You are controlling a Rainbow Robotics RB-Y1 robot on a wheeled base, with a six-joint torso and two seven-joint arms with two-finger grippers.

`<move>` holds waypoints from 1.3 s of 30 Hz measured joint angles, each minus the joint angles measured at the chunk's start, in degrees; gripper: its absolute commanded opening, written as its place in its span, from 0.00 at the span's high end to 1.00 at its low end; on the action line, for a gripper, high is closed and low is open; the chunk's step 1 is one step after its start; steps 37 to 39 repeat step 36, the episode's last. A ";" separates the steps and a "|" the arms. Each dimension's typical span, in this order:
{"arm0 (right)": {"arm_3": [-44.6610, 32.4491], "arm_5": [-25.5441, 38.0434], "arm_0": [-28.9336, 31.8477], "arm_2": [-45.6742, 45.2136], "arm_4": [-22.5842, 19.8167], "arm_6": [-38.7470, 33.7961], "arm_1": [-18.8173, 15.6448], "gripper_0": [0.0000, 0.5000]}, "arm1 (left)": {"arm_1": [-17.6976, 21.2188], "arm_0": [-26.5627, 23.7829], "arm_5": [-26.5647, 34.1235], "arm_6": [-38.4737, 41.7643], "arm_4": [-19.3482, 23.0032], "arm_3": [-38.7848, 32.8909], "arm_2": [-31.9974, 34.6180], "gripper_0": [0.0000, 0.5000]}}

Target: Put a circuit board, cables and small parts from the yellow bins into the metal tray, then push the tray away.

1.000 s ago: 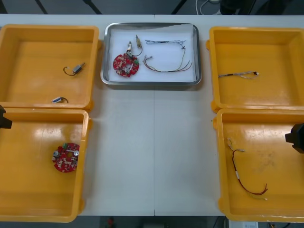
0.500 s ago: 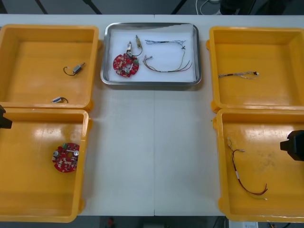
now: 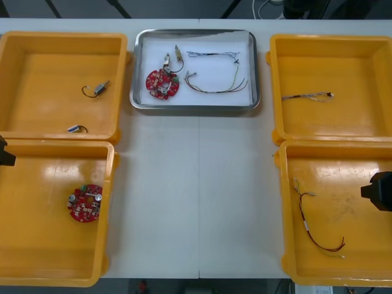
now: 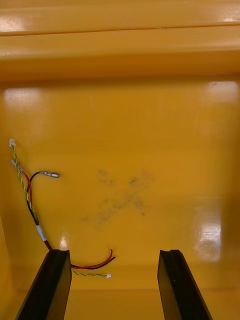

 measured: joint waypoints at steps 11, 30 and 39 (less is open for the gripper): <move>0.00 0.00 0.01 0.00 0.00 0.00 0.00 0.00 | 0.00 0.00 0.00 0.00 0.00 0.00 0.00 0.00; 0.00 0.00 0.01 0.00 0.00 -0.01 0.00 0.00 | 0.00 0.00 0.00 0.00 0.00 0.00 0.00 0.00; 0.00 0.00 0.01 0.00 0.00 -0.01 0.00 0.00 | 0.00 0.00 0.00 0.00 0.00 0.00 0.00 0.00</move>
